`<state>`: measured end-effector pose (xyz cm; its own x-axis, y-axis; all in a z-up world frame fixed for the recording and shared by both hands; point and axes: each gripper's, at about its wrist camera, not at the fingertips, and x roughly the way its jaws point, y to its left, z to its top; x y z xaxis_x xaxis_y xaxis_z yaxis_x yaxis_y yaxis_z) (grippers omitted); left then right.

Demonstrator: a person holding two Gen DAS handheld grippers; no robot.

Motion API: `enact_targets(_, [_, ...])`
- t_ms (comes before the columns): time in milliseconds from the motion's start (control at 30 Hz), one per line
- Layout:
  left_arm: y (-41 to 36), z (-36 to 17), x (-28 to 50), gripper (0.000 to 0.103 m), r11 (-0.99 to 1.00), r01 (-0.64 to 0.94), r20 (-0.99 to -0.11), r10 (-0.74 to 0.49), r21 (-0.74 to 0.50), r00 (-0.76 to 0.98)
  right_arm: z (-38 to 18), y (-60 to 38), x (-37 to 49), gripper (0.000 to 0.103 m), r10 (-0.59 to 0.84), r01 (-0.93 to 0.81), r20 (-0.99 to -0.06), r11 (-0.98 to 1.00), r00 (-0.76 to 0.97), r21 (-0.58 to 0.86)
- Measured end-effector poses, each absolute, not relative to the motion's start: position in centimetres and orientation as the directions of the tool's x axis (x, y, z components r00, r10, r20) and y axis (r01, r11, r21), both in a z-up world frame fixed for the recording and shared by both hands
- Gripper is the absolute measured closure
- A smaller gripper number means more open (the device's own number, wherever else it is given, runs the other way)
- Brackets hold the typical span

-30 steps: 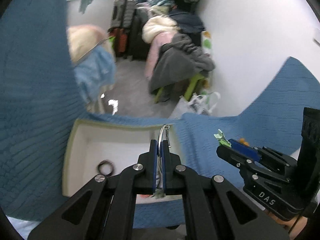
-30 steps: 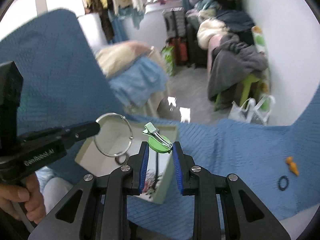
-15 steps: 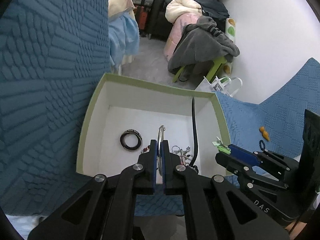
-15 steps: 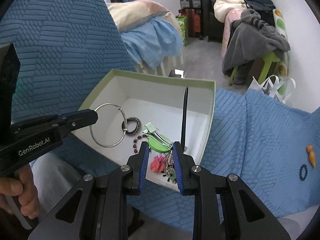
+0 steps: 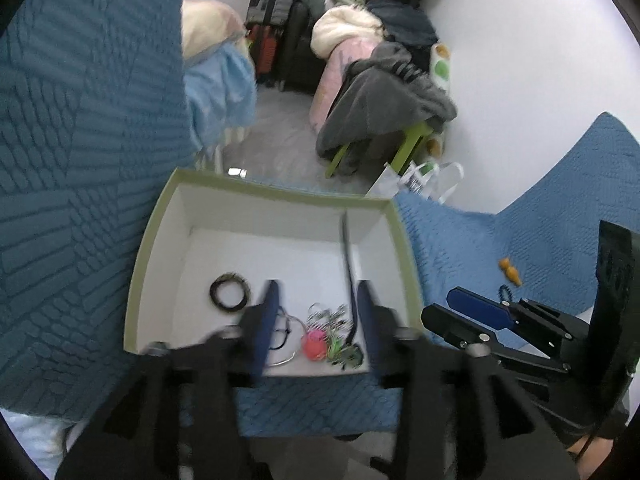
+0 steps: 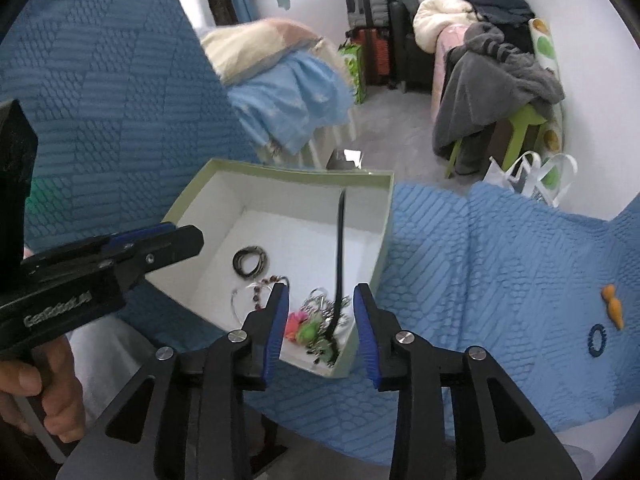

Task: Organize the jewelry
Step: 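Move both tools back to the black coil bracelet and orange gourd ornament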

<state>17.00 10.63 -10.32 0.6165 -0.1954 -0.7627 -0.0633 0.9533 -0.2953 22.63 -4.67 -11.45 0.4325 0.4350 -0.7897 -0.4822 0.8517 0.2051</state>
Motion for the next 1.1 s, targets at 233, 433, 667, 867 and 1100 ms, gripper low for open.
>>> enact_targets(233, [8.5, -7.1, 16.6, 0.059, 0.947, -0.015, -0.699, -0.225, -0.32, 0.678, -7.4, -8.5, 22.7, 0.07, 0.436, -0.465, -0.727, 0.867, 0.531, 0.18])
enact_targets(433, [5.4, -5.2, 17.5, 0.059, 0.94, 0.03, -0.656, -0.259, -0.339, 0.709, -4.3, -13.0, 22.9, 0.07, 0.448, -0.438, -0.669, 0.877, 0.593, 0.199])
enact_targets(667, [1.8, -3.5, 18.4, 0.059, 0.931, 0.075, -0.604, -0.292, -0.357, 0.742, -2.3, -17.4, 23.6, 0.07, 0.429, -0.42, -0.64, 0.89, 0.638, 0.178])
enact_targets(867, [-0.4, -3.0, 19.0, 0.059, 0.92, 0.061, -0.578, -0.293, -0.387, 0.762, -1.8, -21.8, 24.2, 0.07, 0.401, -0.384, -0.624, 0.908, 0.671, 0.17])
enact_targets(1100, [-5.2, -4.4, 20.2, 0.059, 0.908, 0.11, -0.577, -0.346, -0.404, 0.74, -2.8, -27.4, 24.6, 0.07, 0.349, -0.333, -0.628, 0.931, 0.696, 0.149])
